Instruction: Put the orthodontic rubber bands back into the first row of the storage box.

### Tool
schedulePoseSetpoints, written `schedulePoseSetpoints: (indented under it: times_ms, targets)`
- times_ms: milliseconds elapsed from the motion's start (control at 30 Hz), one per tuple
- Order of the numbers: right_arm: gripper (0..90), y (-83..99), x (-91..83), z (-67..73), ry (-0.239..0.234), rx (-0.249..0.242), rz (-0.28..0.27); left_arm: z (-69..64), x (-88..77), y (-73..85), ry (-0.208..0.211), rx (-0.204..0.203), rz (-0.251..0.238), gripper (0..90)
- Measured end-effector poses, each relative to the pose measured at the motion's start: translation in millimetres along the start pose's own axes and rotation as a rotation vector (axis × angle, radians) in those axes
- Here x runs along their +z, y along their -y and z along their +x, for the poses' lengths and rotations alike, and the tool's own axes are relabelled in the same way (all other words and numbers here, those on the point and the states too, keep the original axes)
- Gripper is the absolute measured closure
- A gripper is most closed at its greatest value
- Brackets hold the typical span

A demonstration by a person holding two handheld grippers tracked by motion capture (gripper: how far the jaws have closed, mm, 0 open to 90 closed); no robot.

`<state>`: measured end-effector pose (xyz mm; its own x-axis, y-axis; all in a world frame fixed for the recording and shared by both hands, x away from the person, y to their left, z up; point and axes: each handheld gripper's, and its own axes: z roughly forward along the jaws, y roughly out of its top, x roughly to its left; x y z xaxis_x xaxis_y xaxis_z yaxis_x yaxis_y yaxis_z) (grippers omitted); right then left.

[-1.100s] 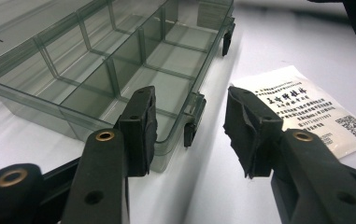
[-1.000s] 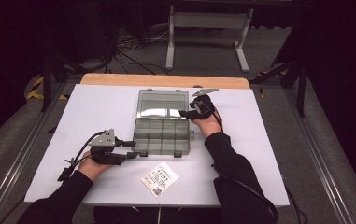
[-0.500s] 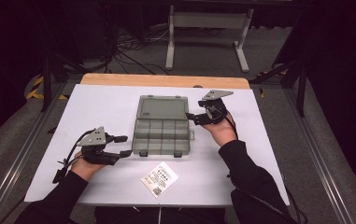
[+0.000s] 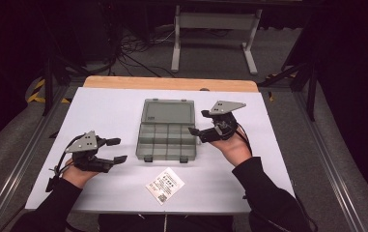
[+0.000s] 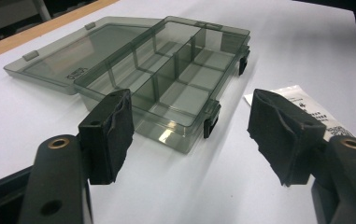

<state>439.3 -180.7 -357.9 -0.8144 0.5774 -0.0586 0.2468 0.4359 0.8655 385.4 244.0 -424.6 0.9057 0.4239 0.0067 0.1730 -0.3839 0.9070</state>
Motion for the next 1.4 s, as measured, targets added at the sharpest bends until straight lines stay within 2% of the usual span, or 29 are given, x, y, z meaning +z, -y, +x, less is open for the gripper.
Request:
schedulePoseSetpoints:
  times_ms: [133, 267, 433, 467, 633, 800, 867, 1133, 1333, 1400]
  targets:
    - [17.0, -4.0, -3.6, 12.1, -0.031, -0.008, -0.012, 1.9, -9.8, 4.7, -0.012, -0.027, -0.024, 27.6]
    - [16.9, -6.4, -2.8, 22.5, -0.059, -0.025, -0.006, 2.5, -15.3, 8.3, -0.018, -0.039, -0.025, 26.5]
    - [16.4, -10.0, -3.6, 40.8, -0.101, -0.045, -0.011, 2.8, -18.8, 10.6, -0.024, -0.038, -0.028, 26.0]
    - [16.4, -10.0, -3.6, 40.8, -0.101, -0.045, -0.011, 2.4, -19.7, 10.8, -0.022, -0.039, -0.030, 26.0]
    - [15.9, -13.4, -2.0, 57.8, -0.126, -0.079, 0.000, 2.4, -22.1, 12.2, -0.035, -0.035, -0.028, 23.9]
    - [15.7, -13.9, -1.3, 65.7, -0.138, -0.100, 0.010, 2.7, -22.9, 12.5, -0.035, -0.039, -0.027, 23.8]
    - [14.5, -12.9, -0.7, 67.5, -0.149, -0.102, 0.024, 2.4, -22.5, 12.3, -0.032, -0.041, -0.029, 23.9]
    - [11.9, -10.7, 7.4, 79.2, -0.190, -0.137, 0.133, 2.6, -21.7, 12.9, -0.030, -0.041, -0.021, 23.9]
    - [11.8, -8.9, 12.7, 86.4, -0.200, -0.162, 0.212, 2.9, -21.7, 13.0, -0.033, -0.045, -0.018, 24.1]
    - [11.8, -8.1, 13.4, 87.4, -0.204, -0.163, 0.222, 3.1, -21.7, 12.9, -0.034, -0.041, -0.017, 24.2]
